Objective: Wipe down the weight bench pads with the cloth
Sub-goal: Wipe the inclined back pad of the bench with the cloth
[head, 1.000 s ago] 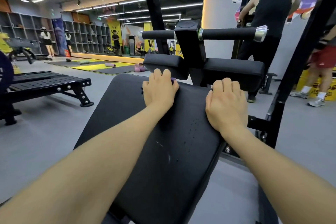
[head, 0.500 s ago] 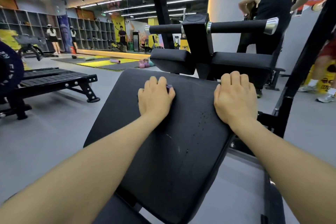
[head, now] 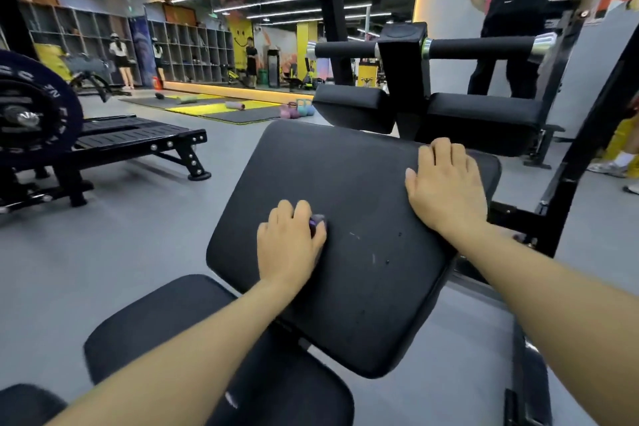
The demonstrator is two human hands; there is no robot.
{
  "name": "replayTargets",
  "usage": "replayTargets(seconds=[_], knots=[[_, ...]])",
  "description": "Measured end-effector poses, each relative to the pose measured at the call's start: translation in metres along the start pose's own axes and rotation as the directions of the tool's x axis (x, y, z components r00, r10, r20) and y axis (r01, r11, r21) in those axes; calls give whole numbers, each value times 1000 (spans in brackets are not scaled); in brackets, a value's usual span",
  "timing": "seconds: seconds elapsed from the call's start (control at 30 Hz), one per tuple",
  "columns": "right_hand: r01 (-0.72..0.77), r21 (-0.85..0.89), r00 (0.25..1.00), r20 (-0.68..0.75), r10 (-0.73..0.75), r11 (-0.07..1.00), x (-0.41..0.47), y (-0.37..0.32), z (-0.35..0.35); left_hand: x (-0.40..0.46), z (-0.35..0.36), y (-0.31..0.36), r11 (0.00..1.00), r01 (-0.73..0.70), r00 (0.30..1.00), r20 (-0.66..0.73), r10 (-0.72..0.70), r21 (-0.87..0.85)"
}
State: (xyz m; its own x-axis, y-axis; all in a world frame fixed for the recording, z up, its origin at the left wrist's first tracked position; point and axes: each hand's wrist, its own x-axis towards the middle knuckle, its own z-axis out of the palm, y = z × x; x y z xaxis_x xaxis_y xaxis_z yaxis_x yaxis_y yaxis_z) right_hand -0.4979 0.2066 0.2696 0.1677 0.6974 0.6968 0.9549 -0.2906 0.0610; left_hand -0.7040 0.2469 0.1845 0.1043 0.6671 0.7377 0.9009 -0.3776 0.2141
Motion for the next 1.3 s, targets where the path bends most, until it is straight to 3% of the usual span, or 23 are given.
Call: replayTargets(seconds=[0.27,0.5,0.6,0.8,1.0,1.1,1.3], knots=[[27,-86,996,-79,-34,996,1,-5,14,81,20,13,974,227,972,59,-226,-10],[13,-83,998,-65,-18,997,-2,-6,10,4,0,-7,993,116,993,25,-115,-30],[-15,-72,998,-58,11,997,-5,-8,10,-5,-7,-10,984,173,974,156,-166,-31],[-31,-117,994,-108,18,993,-4,-12,15,52,16,-6,944,331,937,119,-327,-12],[-42,-69,999,-35,40,997,-17,-19,3,18,1,-11,973,231,965,136,-225,-28],[37,-25,999,32,-36,999,-37,-30,7,-25,-13,-18,976,218,960,185,-211,-19],[55,-60,998,-31,-57,997,-42,-35,11,11,-2,-18,938,343,928,169,-332,-42]])
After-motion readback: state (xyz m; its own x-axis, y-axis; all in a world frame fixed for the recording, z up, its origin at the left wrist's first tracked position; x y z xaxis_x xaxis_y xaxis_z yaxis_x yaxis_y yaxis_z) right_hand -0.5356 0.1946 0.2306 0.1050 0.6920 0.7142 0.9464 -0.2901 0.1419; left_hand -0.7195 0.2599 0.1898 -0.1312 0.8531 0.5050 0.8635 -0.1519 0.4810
